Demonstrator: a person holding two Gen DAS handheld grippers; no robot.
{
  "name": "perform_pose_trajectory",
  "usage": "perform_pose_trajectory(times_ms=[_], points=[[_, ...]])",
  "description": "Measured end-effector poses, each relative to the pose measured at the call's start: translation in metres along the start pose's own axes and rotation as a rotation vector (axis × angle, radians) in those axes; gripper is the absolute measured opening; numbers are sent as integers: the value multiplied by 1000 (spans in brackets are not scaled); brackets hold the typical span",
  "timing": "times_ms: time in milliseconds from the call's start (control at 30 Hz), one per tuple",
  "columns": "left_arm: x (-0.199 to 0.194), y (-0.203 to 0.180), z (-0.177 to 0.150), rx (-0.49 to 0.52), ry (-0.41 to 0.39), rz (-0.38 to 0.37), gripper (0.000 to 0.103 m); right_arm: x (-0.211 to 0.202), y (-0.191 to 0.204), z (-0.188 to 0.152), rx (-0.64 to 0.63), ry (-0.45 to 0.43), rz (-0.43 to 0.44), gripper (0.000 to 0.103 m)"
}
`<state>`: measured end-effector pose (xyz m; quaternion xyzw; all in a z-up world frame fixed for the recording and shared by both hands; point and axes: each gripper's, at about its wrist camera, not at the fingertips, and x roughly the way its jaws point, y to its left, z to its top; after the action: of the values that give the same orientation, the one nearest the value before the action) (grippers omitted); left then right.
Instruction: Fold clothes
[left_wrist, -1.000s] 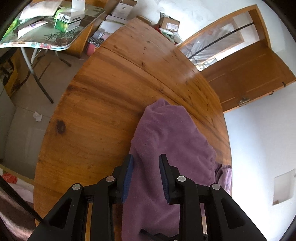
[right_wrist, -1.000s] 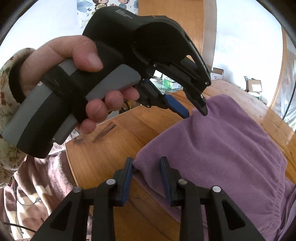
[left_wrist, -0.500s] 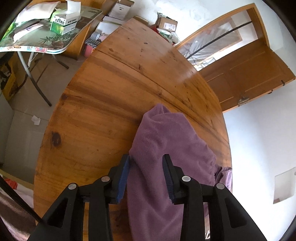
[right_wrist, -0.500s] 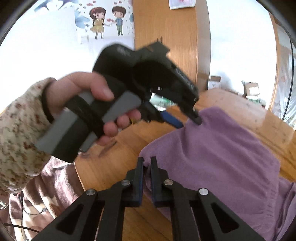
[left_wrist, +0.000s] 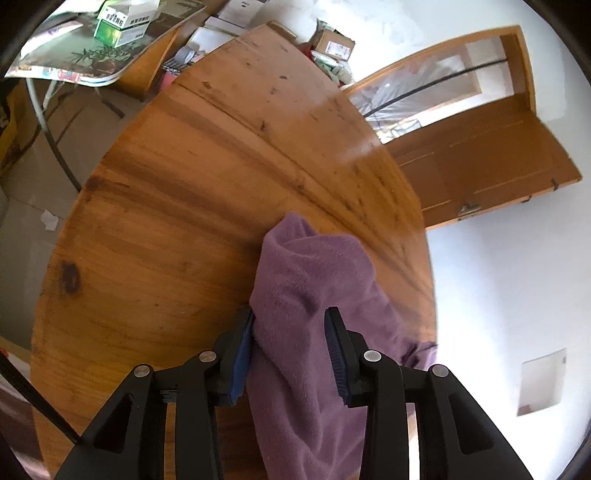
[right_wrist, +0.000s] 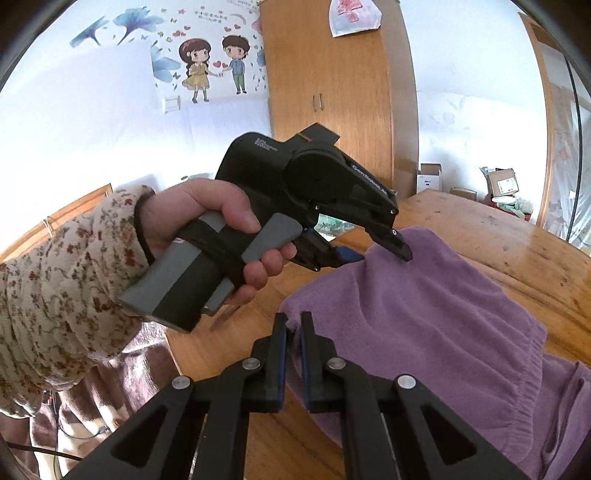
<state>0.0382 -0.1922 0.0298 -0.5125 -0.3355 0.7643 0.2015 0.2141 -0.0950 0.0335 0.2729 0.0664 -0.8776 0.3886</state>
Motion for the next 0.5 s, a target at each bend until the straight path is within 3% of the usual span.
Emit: perform_pose_trajectory(times_ms=[67, 167, 500], points=[[-2, -9, -1, 11, -16, -12, 38, -9, -2, 4, 8, -16, -1, 7], [-6, -24, -2, 28, -41, -29, 24, -27, -7, 9, 31, -50, -3, 7], [-6, -92, -12, 157, -70, -84, 16, -84, -22, 14, 83, -156, -44, 7]])
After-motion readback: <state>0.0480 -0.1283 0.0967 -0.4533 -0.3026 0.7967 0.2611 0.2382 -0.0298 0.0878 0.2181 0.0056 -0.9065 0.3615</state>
